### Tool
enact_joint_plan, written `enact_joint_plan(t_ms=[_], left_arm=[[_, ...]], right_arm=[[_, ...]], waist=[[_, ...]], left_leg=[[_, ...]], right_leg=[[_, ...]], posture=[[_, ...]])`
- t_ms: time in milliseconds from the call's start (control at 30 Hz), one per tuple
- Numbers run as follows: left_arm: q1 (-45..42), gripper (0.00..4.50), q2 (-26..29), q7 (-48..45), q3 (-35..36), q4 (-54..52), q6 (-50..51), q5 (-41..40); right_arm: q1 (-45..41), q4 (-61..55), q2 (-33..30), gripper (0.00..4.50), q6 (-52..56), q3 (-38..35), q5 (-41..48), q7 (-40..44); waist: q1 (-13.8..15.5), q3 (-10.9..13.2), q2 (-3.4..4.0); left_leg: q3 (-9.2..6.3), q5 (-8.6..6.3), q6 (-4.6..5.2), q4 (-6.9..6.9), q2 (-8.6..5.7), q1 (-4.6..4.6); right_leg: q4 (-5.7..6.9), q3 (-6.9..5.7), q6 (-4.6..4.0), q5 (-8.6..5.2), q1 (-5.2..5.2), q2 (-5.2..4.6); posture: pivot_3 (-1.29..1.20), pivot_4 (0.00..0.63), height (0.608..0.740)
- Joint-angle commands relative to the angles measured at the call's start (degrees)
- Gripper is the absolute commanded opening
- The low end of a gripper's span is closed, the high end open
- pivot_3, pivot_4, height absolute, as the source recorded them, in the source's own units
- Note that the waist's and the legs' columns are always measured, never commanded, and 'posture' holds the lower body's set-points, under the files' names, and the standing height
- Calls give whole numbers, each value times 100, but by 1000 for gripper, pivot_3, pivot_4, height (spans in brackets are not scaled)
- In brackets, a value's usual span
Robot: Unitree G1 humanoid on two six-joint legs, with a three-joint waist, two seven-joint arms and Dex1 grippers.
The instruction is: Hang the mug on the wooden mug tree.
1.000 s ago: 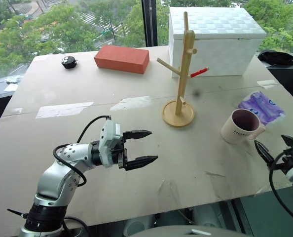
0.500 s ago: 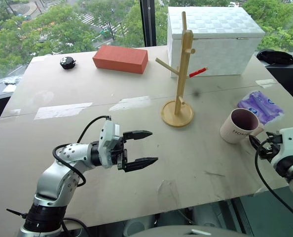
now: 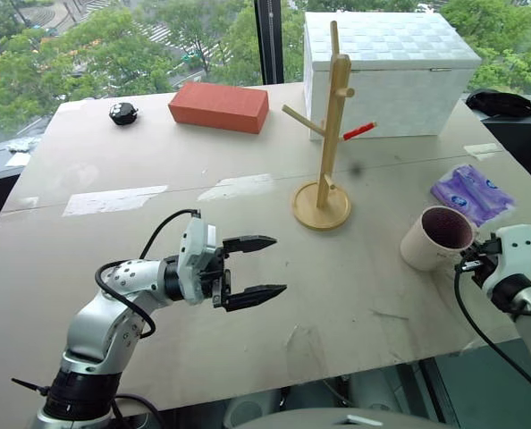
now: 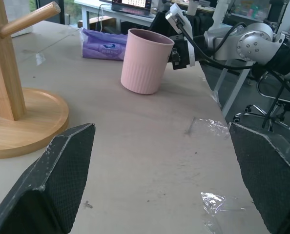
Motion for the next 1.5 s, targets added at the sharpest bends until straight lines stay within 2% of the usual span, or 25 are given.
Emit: enact_joint_plan(t_ms=[33,200,300,500,633,800,1000,1167,1333,1367,1500], left_arm=[[67,4500,-357,405,340,-186,-488,-27],[131,4500,-872,395,872,89,-1027,-441],[40,4500,-783,271,997,144,-846,-739],[-122,4500,-409,250,1189,-25,-142,-1535],[26,4500,-261,362,1486,-396,299,-2380],[567,4500,-297,804,1761,-1143,388,-2797],[737,4500,-314,2039,1665,-2244,439,-3217],[243,4500,-313,3453,1207,-2929,532,-3466],[-819,4500,-550,4876,327,-3045,737,-3107],[-967,4500,-601,4942,199,-2917,765,-3009],[-842,4500,-662,4121,132,-1908,546,-2441]], right_arm=[[20,-764,-339,49,-114,-308,372,440],[-545,-1734,-956,49,639,-266,999,576],[-1285,-1729,-1374,49,991,4,1246,766],[-2725,-326,-2138,49,547,765,1024,2076],[-3761,1253,-2352,49,-252,1411,476,3019],[-5037,2728,-2138,49,-944,2030,-12,3806],[-6259,4154,-1626,49,-1697,2510,-548,4396],[-6876,4936,-1308,49,-2146,2671,-834,4700],[-7278,5326,-1037,49,-2234,2650,-959,4821],[-7318,5364,-1008,49,-2248,2638,-978,4842],[-7482,5380,-855,49,-2165,2717,-1099,4943]], waist=[[2,3,5],[-32,4,7],[-12,4,6],[8,13,-10],[-26,20,-20],[-137,25,-16],[-150,30,-19],[-104,38,-25],[-90,40,-26],[-95,40,-26],[-142,40,-25]], left_leg=[[0,0,0,0,0,0],[2,-1,2,1,2,1],[-2,-10,18,3,5,3],[-1,-9,17,17,-3,-4],[11,-7,14,21,-4,-8],[12,-6,10,5,0,-8],[9,-6,8,1,2,-9],[6,-6,7,4,-3,-12],[7,-4,4,6,-8,-13],[8,-3,2,6,-8,-12],[9,1,-4,2,-6,-11]], right_leg=[[0,1,0,0,0,-1],[0,1,1,1,-1,-21],[0,-6,-4,5,1,-18],[-3,-15,-5,4,2,-2],[-6,-3,-5,5,1,-13],[-5,3,-6,5,-8,-27],[-5,22,-8,6,-11,-28],[-4,20,-13,10,-11,-30],[-2,18,-16,13,-11,-26],[-2,14,-17,14,-13,-22],[2,12,-17,15,-20,7]], posture=[[0,150,740],[0,150,740],[0,150,740],[0,150,740],[0,150,740],[0,150,740],[0,150,740],[0,150,740],[0,150,740],[0,150,740],[0,150,740]])
